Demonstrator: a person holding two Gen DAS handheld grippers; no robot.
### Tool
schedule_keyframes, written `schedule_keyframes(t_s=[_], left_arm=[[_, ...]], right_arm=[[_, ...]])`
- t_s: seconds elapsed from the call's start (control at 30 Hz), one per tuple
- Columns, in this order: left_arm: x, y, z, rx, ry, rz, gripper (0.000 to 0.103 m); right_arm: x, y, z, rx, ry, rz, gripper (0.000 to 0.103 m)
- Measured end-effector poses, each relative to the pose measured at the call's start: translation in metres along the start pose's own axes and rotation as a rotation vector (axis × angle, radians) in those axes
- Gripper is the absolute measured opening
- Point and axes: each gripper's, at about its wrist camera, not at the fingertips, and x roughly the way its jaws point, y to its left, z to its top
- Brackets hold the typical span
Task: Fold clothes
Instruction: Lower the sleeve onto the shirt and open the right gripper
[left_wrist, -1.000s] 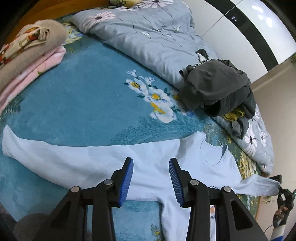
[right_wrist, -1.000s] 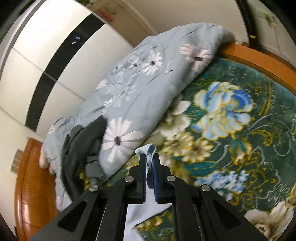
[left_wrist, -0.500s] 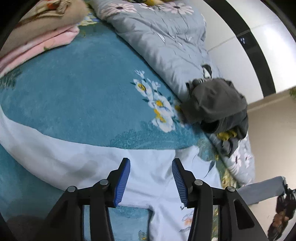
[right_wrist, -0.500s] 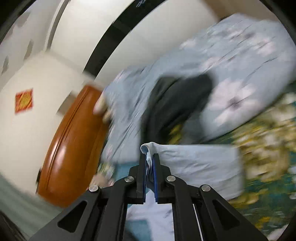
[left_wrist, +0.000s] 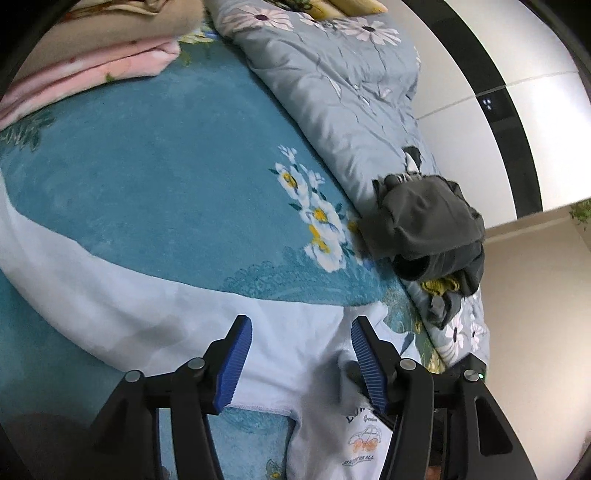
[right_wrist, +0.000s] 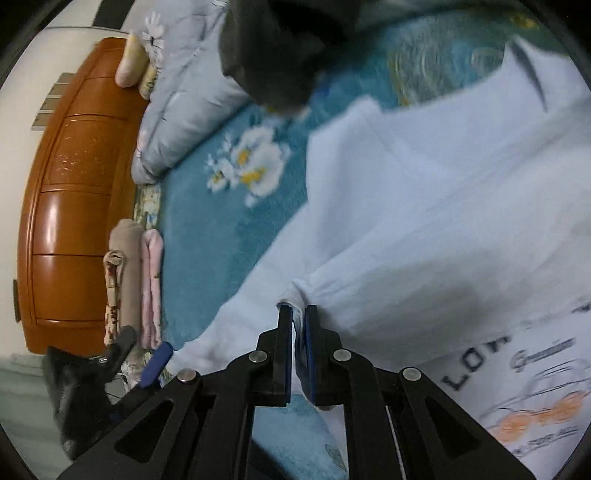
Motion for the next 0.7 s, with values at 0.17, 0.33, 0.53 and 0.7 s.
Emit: schedule_keyframes(t_s=[0.17, 0.33, 0.53, 0.7], left_arm=[[0.015, -0.016, -0.004, 0.081, 0.053, 0.018, 0.060], [0.044, -0.038, -0.016, 0.166, 0.133, 0.032, 0.060], [0.101, -0.065, -0.039, 0.290, 0.228, 0.108, 0.058], [0.129, -0.077, -0.051, 0.401, 0.275, 0.148, 0.036]], right_arm=[[-0.014, -0.006, -0.002, -0.023, 0.046, 0.154, 0.025], [-0.094, -0.036, 0.003, -0.040, -0.118, 0.113, 0.036], [-0.197, -0.126, 0.013, 0.153, -0.393, -0.085, 0.036], [-0.226, -0.191, 0.014, 0.332, -0.462, -0.199, 0.036]])
